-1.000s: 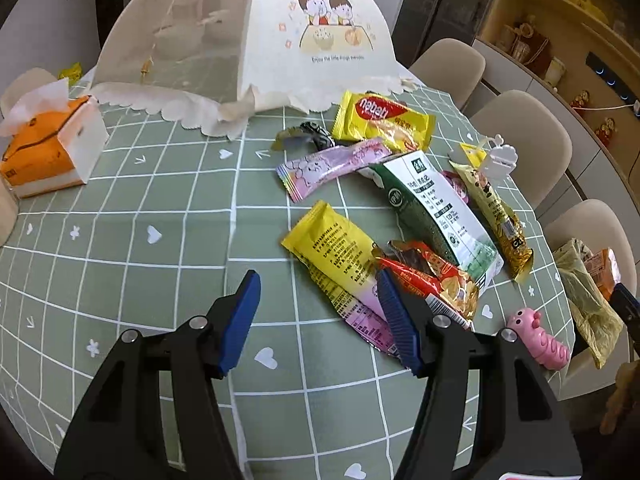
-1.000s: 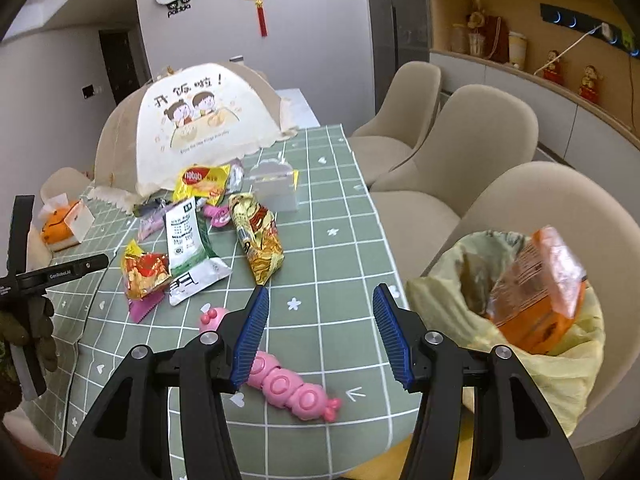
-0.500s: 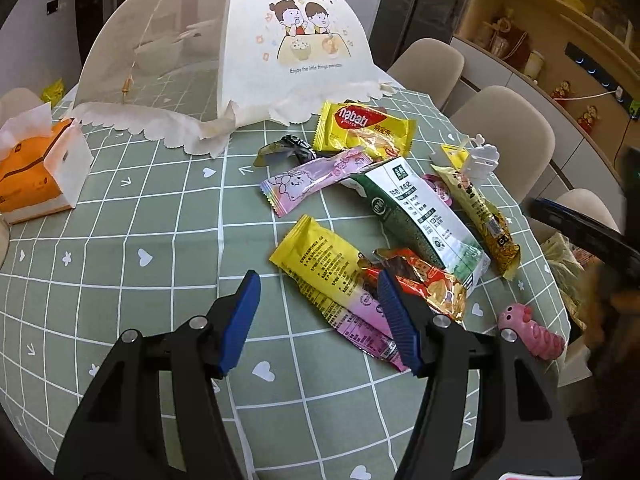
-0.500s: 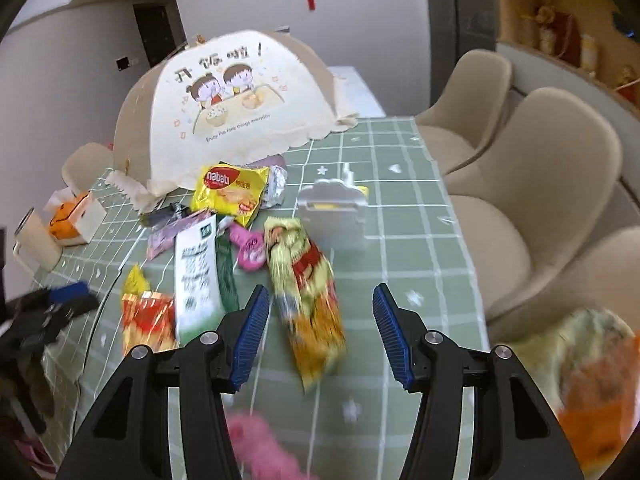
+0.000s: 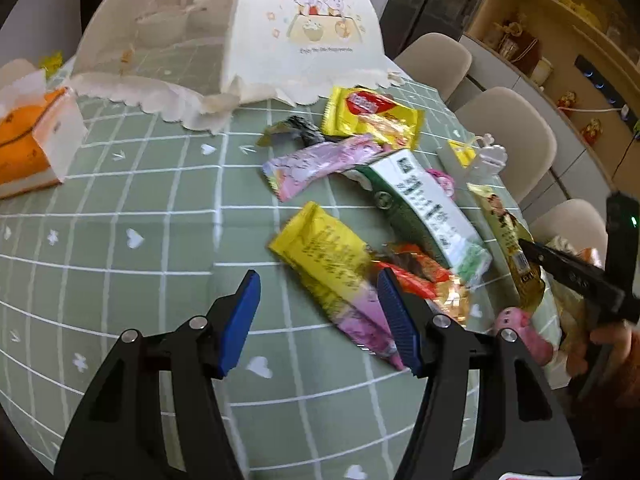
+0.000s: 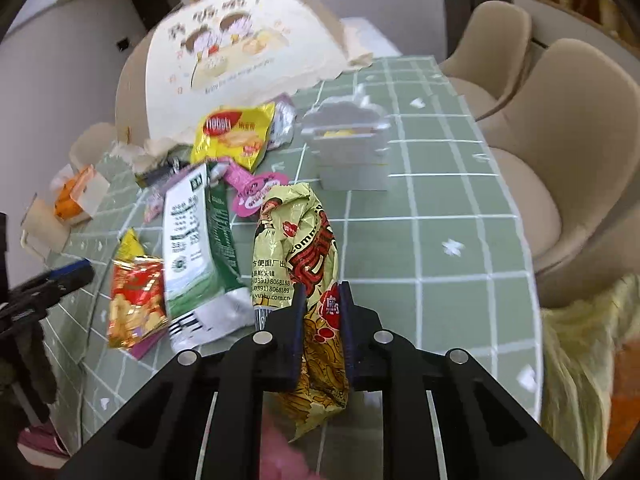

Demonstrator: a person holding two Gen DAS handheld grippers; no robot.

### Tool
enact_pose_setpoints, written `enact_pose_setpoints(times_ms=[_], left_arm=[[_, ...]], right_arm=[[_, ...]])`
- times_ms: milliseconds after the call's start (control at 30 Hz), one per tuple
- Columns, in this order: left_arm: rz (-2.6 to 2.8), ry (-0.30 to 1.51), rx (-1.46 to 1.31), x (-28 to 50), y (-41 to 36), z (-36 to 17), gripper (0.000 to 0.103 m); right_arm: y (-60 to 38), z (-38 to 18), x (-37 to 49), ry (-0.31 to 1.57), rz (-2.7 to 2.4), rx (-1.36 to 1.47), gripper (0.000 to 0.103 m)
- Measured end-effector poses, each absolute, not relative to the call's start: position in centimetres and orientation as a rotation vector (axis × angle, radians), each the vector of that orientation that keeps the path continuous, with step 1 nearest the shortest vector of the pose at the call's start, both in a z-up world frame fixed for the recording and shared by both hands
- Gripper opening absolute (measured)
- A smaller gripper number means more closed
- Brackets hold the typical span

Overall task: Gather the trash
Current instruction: 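Grasp the gold crinkly snack bag with the right gripper and lift it, then grasp the red candy wrappers with the left gripper while the right gripper holds the gold bag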

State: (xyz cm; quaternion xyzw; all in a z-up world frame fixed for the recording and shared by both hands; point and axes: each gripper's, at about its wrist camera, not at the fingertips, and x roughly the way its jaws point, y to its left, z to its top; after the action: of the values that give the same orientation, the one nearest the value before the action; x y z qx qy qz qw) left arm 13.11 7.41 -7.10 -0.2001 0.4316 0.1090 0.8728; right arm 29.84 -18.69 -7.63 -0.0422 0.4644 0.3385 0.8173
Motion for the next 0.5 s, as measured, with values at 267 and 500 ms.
enact_pose_setpoints(times_ms=[267,500], left_arm=[[0.148,0.917,-0.434,14.9,3.8,-6.9,0.058],[0.201,0.966,-0.366,16.7,1.3,-7.9,0.056]], right_arm=[[-22.5,-5.0,25.9,0.914,0.612,-0.047,0.017],[-23.8,-4.3,22.3,0.888,0.603,-0.021,0.017]])
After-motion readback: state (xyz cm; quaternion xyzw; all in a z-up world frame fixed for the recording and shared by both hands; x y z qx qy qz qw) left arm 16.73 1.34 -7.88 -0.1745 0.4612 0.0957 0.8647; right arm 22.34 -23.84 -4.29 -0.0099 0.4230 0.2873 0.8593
